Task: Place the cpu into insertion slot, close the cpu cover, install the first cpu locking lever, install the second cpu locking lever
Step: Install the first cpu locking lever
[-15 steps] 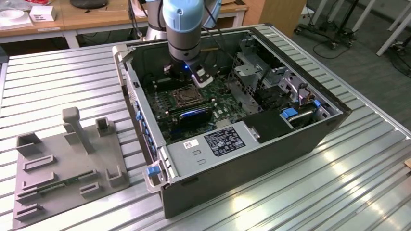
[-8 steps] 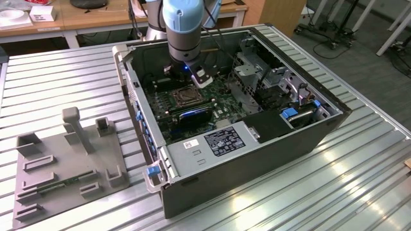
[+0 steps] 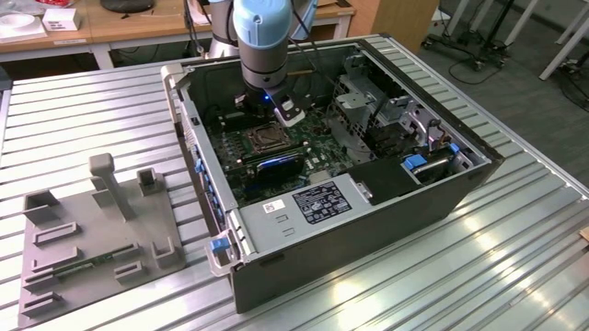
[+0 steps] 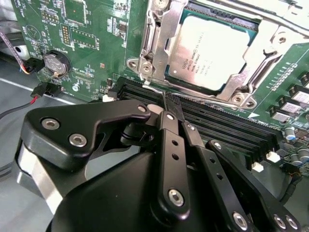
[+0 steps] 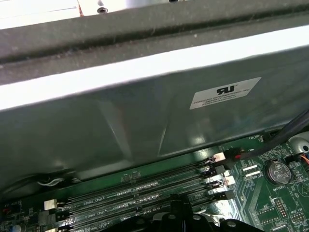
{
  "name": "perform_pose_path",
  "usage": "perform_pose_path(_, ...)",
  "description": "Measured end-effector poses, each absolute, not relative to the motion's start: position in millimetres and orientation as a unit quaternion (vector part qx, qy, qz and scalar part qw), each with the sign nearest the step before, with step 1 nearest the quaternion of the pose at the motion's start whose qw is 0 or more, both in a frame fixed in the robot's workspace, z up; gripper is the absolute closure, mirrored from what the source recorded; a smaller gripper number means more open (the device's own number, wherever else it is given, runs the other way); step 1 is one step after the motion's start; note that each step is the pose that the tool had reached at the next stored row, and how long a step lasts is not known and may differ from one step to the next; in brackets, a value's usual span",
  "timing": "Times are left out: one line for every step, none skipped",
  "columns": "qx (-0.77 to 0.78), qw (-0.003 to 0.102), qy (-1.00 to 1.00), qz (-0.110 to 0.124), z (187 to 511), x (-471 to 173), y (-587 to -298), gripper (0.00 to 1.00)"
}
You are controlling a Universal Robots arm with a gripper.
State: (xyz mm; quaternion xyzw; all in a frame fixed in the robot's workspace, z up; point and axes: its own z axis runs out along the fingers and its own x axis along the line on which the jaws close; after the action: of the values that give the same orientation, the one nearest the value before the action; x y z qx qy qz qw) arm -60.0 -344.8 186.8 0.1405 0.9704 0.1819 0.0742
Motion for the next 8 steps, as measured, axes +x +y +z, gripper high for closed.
perform_pose_path(0.14,0.074,0.97,0.182,186.8,-60.0,-344.7,0.89)
perform_pose_path(0.141,0.074,0.97,0.182,186.8,-60.0,-344.7,0.89)
perform_pose_path(0.141,0.074,0.97,0.182,186.8,-60.0,-344.8,0.89)
perform_pose_path(0.141,0.074,0.97,0.182,186.7,-60.0,-344.7,0.89)
perform_pose_path(0.141,0.074,0.97,0.182,186.7,-60.0,-344.7,0.89)
perform_pose_path(0.141,0.074,0.97,0.182,186.8,-60.0,-344.7,0.89)
perform_pose_path(0.141,0.074,0.97,0.182,187.0,-60.0,-344.6,0.89)
perform_pose_path(0.141,0.074,0.97,0.182,187.2,-60.0,-344.5,0.89)
